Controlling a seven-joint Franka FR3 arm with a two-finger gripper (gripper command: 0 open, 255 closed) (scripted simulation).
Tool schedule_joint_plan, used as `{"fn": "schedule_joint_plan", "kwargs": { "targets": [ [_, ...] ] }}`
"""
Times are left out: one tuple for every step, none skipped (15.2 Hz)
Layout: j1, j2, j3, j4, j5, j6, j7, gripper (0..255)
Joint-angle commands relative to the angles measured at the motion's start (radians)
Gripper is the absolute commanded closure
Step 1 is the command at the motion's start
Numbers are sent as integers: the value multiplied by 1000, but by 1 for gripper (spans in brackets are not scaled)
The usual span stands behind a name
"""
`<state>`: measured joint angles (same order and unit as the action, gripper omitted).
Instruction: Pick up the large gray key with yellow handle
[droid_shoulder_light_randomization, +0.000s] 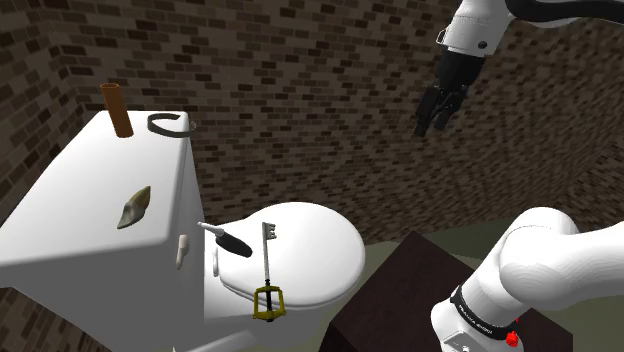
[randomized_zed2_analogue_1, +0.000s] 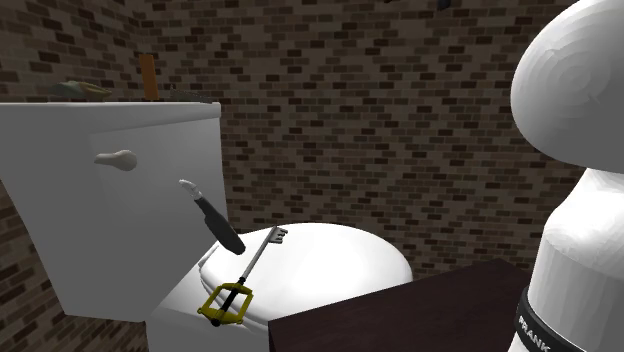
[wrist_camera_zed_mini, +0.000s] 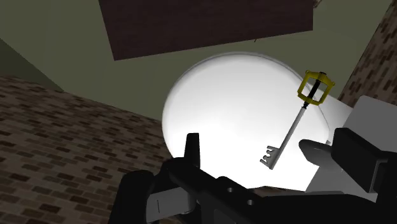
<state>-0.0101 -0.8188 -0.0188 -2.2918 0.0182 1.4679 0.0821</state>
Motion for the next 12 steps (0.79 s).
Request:
{"fn": "schedule_joint_plan", "kwargs": {
  "targets": [
    [0,0,0,0,0,0,0,0],
    [0,1,10,-30,9,35,17,0],
    [0,3,21,-59,18,70,34,0],
    [0,7,32,-87,27,106,51,0],
    [0,12,42,-113,36,143,67,0],
    [1,20,53,-138,45,180,84,0],
    [2,29,65,-162,54,217,100,0],
    [3,40,76,-184,63,255,116,0],
    [4,53,88,-205,72,293,132,0],
    [5,68,99,-224,80,332,148,0],
    [7,85,111,-242,88,372,164,0],
    [8,104,123,-258,97,412,179,0]
  ]
}}
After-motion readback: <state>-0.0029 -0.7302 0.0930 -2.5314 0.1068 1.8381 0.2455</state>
